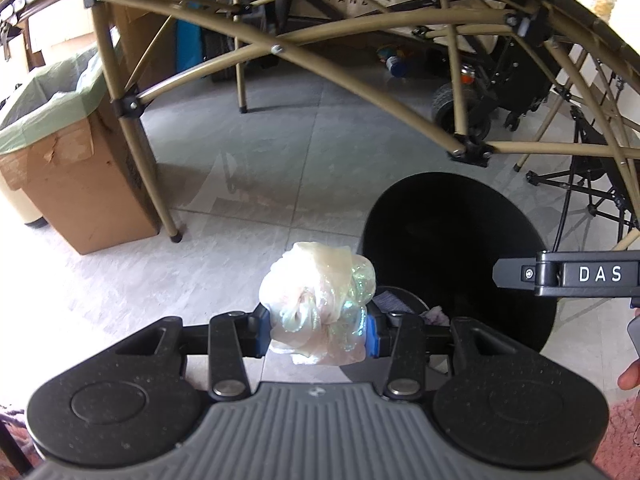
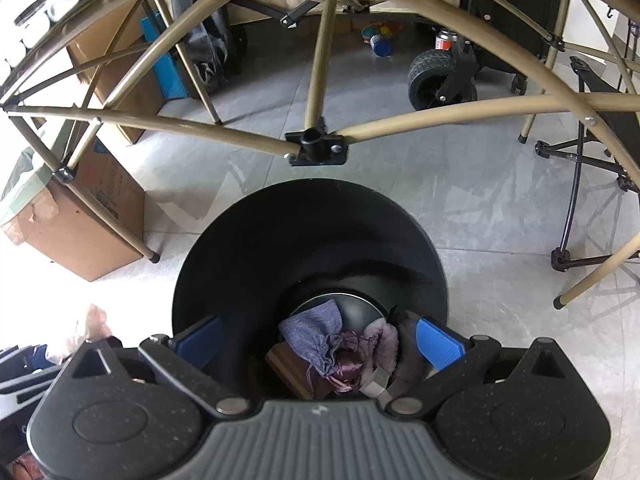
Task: Collect trash
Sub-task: 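Lower the left tool into the bin and open it to drop the plastic bag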
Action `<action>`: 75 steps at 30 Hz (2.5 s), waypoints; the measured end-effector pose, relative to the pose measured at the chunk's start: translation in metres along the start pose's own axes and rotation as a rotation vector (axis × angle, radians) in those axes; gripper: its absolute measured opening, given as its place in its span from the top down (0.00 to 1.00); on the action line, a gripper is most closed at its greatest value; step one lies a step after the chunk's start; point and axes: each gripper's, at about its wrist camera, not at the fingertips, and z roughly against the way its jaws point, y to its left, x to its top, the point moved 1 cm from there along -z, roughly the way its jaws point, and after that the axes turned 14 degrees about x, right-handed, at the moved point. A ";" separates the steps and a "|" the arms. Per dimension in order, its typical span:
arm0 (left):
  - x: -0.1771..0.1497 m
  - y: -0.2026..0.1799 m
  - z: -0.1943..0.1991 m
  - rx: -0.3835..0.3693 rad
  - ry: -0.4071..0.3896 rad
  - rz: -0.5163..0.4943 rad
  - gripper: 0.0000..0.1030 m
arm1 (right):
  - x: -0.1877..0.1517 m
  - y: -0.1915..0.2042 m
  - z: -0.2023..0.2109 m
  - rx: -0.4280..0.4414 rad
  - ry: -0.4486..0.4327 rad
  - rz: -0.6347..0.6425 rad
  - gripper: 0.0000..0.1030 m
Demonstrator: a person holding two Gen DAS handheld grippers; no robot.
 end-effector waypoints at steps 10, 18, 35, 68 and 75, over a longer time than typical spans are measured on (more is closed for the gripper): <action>0.002 -0.023 0.011 -0.017 -0.030 -0.038 0.59 | -0.007 -0.025 0.028 -0.006 -0.056 -0.037 0.00; 0.002 -0.042 0.020 -0.040 -0.054 -0.079 0.58 | -0.013 -0.049 0.051 -0.016 -0.104 -0.076 0.00; 0.000 -0.100 0.038 -0.081 -0.102 -0.199 0.58 | -0.024 -0.089 0.087 -0.044 -0.192 -0.161 0.00; 0.012 -0.171 -0.033 -0.020 0.263 -0.259 0.57 | -0.036 -0.132 0.099 -0.074 -0.239 -0.325 0.00; 0.008 -0.167 -0.046 -0.008 0.292 -0.254 0.57 | -0.036 -0.134 0.096 -0.063 -0.232 -0.334 0.00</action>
